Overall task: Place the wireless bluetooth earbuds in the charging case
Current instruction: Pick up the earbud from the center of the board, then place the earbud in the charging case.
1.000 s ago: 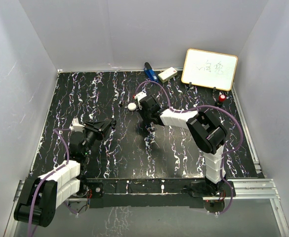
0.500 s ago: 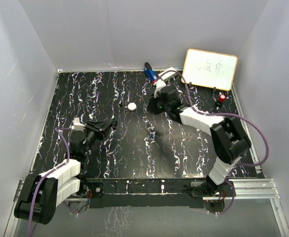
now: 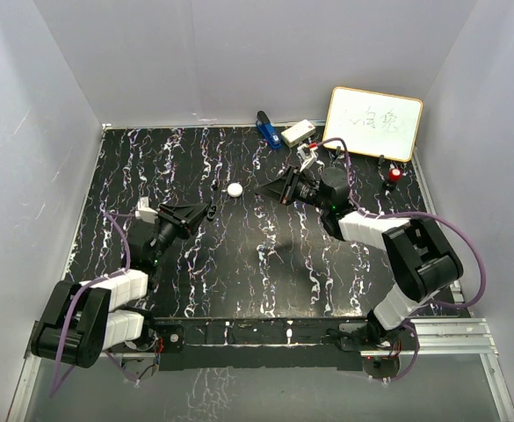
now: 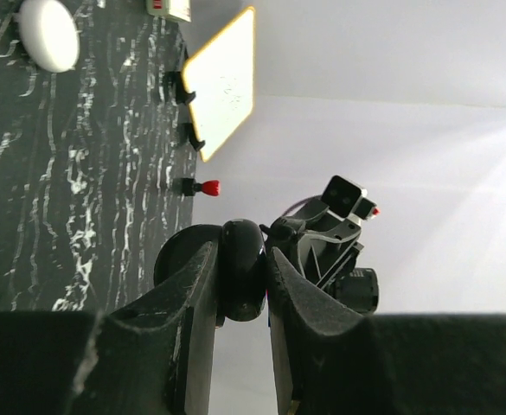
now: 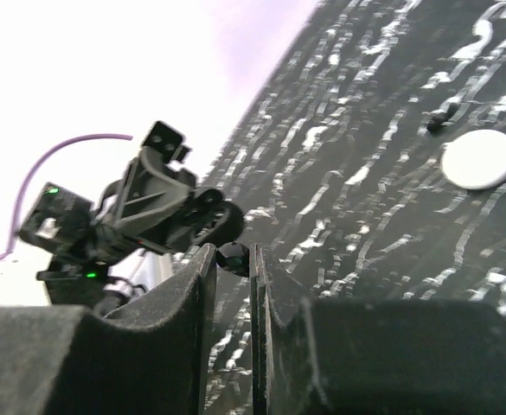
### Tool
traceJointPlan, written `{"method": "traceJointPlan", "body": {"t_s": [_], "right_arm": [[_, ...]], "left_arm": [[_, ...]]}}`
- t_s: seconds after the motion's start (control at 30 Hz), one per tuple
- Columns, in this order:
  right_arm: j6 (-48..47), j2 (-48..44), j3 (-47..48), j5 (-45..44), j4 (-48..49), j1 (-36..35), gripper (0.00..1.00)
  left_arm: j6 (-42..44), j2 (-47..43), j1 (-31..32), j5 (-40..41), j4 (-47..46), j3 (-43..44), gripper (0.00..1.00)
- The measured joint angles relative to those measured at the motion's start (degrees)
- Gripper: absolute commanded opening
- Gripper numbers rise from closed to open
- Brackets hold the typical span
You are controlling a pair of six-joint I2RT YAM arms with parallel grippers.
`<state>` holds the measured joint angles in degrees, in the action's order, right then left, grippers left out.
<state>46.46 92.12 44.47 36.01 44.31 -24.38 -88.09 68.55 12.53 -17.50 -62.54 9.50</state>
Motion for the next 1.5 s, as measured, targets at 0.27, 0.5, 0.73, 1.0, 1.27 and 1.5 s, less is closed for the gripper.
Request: {"method": "traceJointPlan", "body": {"t_s": [0.27,0.5,0.73,1.0,1.27,1.5], "right_arm": [[10.9,1.7,-1.2,5.0,14.2,0.0,0.0],[15.3,3.0,-1.2,7.1,20.9,0.0,0.0],[17.2,4.6,-1.2,8.1,23.4,0.0,0.0],[18.3,5.6,-1.2,8.9,25.0,-0.4,0.0],[18.4,7.1,-1.0,9.0,25.0,-2.6,0.0],[18.5,10.1,0.7,8.8,24.9,-4.8,0.0]], "left_arm": [[0.0,0.7,1.9,-0.6,-1.8,2.6,0.0],[0.0,3.9,4.0,-1.1,-3.3,3.3,0.0],[0.0,4.8,4.9,-1.4,-4.7,4.2,0.0],[0.0,5.3,5.5,-1.9,-5.2,5.1,0.0],[0.0,6.0,6.1,-2.3,-6.2,5.1,0.0],[0.0,6.7,6.7,-2.5,-7.3,5.2,0.0]]}}
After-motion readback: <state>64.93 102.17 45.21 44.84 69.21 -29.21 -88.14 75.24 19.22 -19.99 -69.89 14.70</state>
